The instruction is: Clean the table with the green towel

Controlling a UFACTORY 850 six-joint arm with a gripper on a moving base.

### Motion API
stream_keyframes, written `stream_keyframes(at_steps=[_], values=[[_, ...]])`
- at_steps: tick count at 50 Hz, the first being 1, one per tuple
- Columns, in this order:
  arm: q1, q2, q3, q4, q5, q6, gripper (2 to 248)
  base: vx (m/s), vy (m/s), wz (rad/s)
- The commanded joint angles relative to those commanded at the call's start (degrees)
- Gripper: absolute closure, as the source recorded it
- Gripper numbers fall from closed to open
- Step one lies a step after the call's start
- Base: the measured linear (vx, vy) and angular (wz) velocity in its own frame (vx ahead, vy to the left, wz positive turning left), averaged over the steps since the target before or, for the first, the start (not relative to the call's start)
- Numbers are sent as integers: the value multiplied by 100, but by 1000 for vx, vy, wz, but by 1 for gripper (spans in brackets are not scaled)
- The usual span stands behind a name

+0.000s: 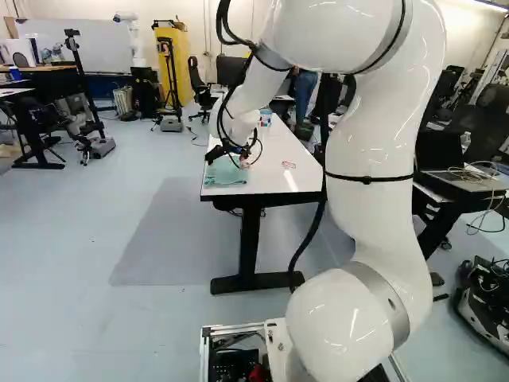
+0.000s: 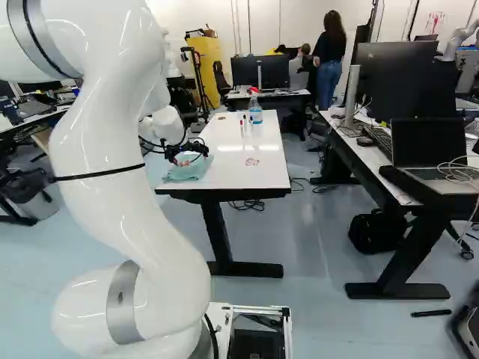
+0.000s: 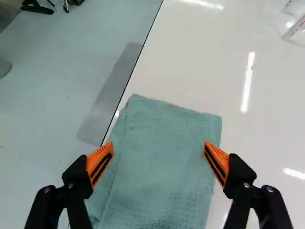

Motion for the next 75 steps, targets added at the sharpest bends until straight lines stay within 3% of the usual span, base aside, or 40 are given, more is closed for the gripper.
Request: stream_keyframes(at_steps=[11,12,16,17,22,23,27,28,32,33,37,38,43,44,75], values=[[0,0,0,0,0,0,3,0,0,0],[0,0,0,0,0,0,18,0,0,0],[0,0,0,0,0,0,18,0,0,0],[0,0,0,0,0,0,56,0,0,0],[0,0,0,0,0,0,56,0,0,0],[0,0,0,0,0,0,94,0,0,0],[0,0,0,0,0,0,94,0,0,0],[0,0,0,0,0,0,129,0,0,0],[0,0,0,0,0,0,129,0,0,0],[0,0,0,0,0,0,163,0,0,0],[0,0,0,0,0,0,163,0,0,0],[0,0,0,0,0,0,196,0,0,0],[0,0,0,0,0,0,196,0,0,0],[0,0,0,0,0,0,215,0,0,0],[-48,346,89,0,0,0,218,0,0,0]])
